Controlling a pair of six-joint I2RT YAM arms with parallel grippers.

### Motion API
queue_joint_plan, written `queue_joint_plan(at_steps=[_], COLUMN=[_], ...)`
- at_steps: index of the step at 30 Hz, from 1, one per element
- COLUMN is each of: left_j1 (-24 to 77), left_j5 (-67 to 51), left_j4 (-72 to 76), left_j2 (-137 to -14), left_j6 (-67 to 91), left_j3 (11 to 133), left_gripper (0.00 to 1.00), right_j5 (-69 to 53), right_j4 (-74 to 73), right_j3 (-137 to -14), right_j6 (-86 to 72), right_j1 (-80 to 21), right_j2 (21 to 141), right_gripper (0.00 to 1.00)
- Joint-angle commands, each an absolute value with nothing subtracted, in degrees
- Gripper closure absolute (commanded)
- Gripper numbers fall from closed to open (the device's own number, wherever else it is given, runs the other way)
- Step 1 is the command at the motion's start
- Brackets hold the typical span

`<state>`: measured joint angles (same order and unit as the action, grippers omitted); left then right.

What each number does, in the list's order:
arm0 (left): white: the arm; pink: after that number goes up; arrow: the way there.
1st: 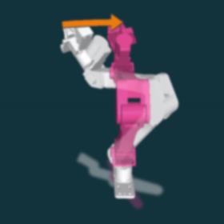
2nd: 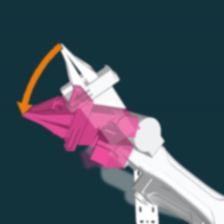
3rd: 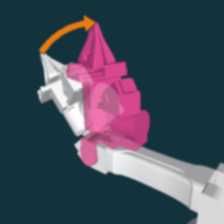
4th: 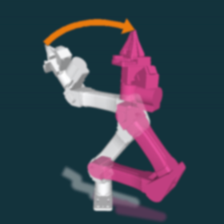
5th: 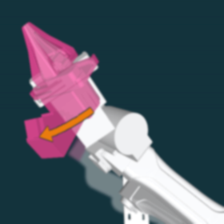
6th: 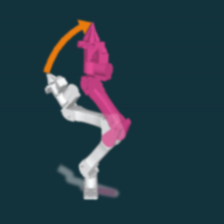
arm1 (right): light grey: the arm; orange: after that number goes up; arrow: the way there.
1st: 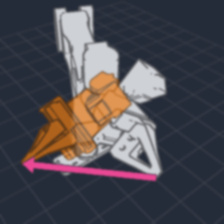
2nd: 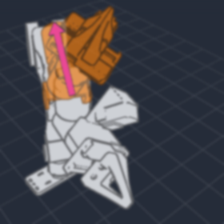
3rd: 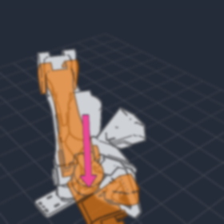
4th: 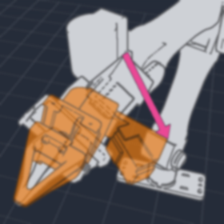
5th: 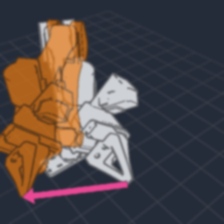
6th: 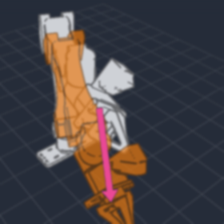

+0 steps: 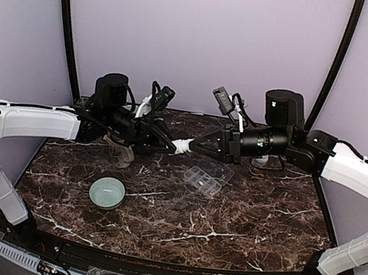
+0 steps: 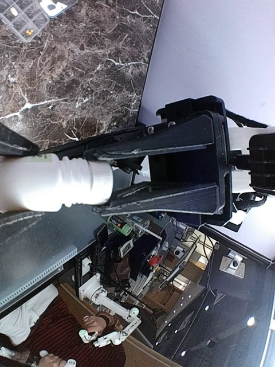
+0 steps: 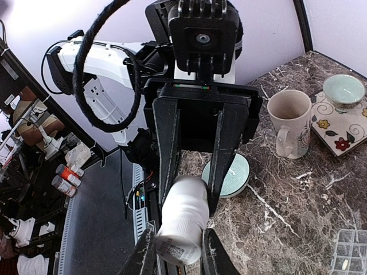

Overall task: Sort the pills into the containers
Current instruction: Close the lid of the pill bottle on the pill bottle.

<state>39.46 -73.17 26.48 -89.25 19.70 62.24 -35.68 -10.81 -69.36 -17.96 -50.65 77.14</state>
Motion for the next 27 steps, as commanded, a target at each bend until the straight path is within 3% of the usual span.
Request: queue_joint_plan(at_steps=[1, 27], left_j1=[41.9, 42.1], left_j5=[-78.1, -79.2], left_j4=[32.0, 28.6], left_j2=[-87.5, -87.7], left_j6=[20.2, 20.4], left_j3=[67.2, 68.6], left_gripper=[1.0, 1.0], right_j5=[-34.5, -29.5], right_j4=[-15.1, -16.5], right_j3=[-69.0, -69.7], right_j6=[-15.2, -10.3], right_j1=[-51.6, -53.8], right_j2=[79.5, 77.0], right_gripper=[0.89, 0.9])
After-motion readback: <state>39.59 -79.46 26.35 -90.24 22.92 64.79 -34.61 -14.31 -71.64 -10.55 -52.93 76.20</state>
